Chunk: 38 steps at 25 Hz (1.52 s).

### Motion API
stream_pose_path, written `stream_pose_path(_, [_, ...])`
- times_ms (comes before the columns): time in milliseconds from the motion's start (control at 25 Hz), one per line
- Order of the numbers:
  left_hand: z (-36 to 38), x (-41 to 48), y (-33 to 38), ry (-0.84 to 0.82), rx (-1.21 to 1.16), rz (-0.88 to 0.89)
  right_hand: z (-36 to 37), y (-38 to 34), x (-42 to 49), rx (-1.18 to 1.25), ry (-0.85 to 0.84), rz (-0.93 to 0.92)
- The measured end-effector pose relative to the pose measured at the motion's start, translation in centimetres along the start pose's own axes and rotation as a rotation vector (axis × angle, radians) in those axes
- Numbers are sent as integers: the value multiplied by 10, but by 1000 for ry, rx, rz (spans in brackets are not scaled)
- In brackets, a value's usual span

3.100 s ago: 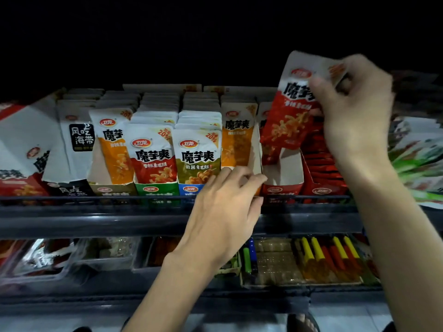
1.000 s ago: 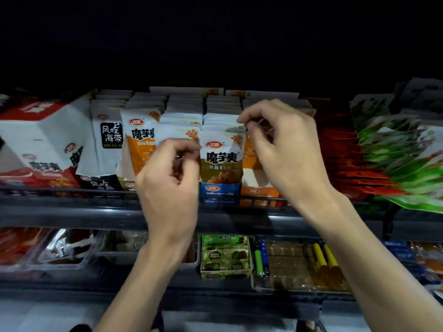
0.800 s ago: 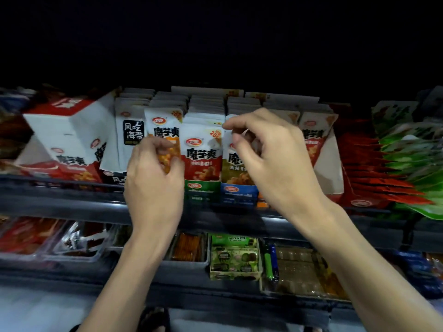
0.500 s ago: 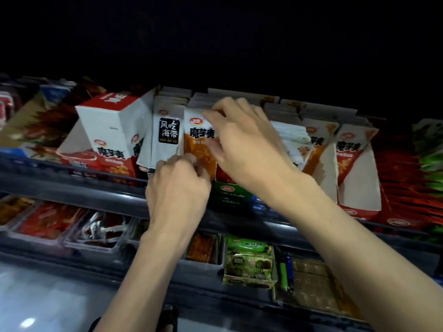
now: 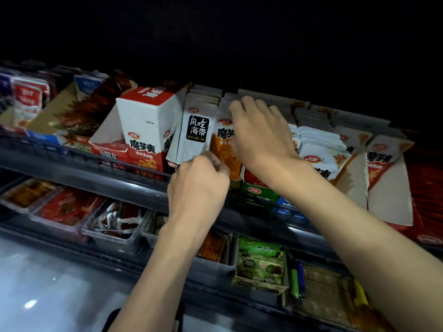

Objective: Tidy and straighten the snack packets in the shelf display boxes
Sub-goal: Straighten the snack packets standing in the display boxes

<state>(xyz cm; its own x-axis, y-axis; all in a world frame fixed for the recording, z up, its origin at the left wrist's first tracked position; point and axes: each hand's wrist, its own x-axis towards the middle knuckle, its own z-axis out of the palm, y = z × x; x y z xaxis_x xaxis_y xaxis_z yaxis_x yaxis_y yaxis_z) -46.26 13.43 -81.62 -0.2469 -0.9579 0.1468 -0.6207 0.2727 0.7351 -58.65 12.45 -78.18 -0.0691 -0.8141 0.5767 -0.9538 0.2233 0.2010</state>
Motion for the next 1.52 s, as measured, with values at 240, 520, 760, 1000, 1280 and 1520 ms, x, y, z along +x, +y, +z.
stream_pose_path(240, [-2,-1,0,71,-53,22,7,5,-2,49,126,-25])
stream_pose_path(520, [3,4,1,243,-306,121,-24,15,-2,645,362,-49])
stream_pose_path(760, [-1,-5,9,421,-613,376,-84,21,-13,999,601,-102])
stream_pose_path(1000, [6,-28,25,43,-810,643,-95,48,-54,1489,277,357])
stream_pose_path(1280, [29,-36,34,-262,-902,574,-90,80,-91,1497,172,664])
stream_pose_path(1520, [41,-41,45,-303,-929,582,-93,92,-95,1500,187,611])
